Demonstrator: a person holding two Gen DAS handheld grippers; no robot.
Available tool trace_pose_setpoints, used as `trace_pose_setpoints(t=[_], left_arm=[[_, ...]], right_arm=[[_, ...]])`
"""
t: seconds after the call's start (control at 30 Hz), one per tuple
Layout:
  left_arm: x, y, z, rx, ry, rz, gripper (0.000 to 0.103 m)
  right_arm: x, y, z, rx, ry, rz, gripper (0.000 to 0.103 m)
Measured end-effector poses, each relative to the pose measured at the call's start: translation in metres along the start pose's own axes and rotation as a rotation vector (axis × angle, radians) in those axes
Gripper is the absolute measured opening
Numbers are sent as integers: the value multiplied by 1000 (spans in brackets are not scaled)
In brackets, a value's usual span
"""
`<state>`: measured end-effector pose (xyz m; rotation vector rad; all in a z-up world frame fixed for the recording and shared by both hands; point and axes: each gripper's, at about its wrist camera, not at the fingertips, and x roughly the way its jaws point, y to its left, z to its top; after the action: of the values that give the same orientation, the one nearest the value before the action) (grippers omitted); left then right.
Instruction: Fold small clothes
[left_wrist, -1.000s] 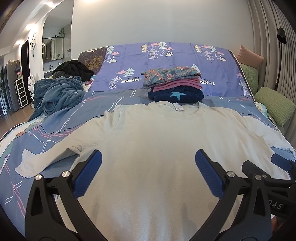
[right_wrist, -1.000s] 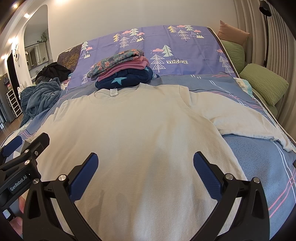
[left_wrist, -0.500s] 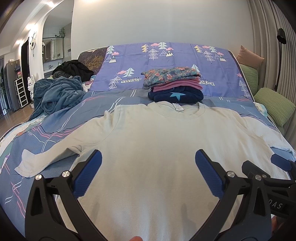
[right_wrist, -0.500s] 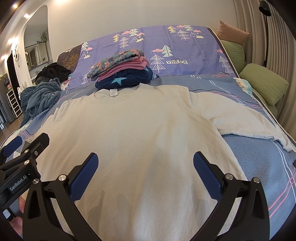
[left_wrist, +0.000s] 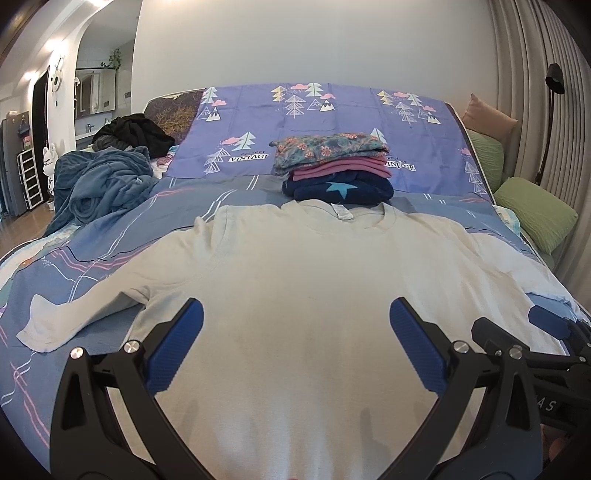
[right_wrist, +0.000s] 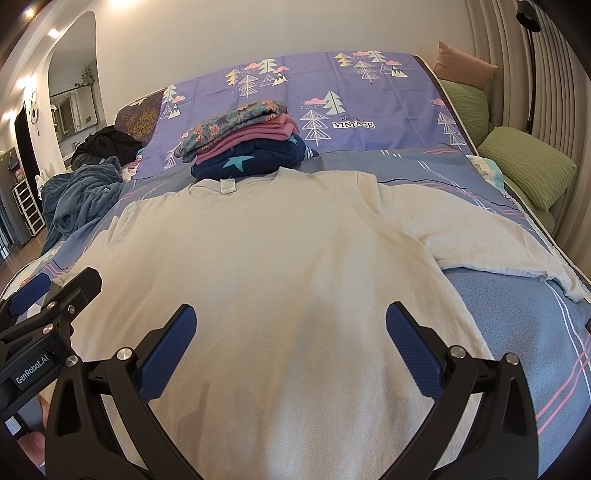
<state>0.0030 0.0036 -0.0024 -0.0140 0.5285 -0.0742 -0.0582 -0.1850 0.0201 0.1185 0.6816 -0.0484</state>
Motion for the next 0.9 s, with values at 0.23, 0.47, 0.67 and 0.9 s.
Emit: trace_pose_setpoints(t=[0.23,0.47,0.67,0.9], left_arm=[[3,8,0,-39,15,-10,101],[8,68,-6,-329,31,-128,101],[4,149,-23,-652,2,-164,101],[1,250,-45,-843,50,-183,96]], right_arm=[[0,-1,0,6,0,4,102],[4,-6,0,34,17,27,102],[7,-13,0,75,26,61,102],[8,-17,-1,102,30,93,102]])
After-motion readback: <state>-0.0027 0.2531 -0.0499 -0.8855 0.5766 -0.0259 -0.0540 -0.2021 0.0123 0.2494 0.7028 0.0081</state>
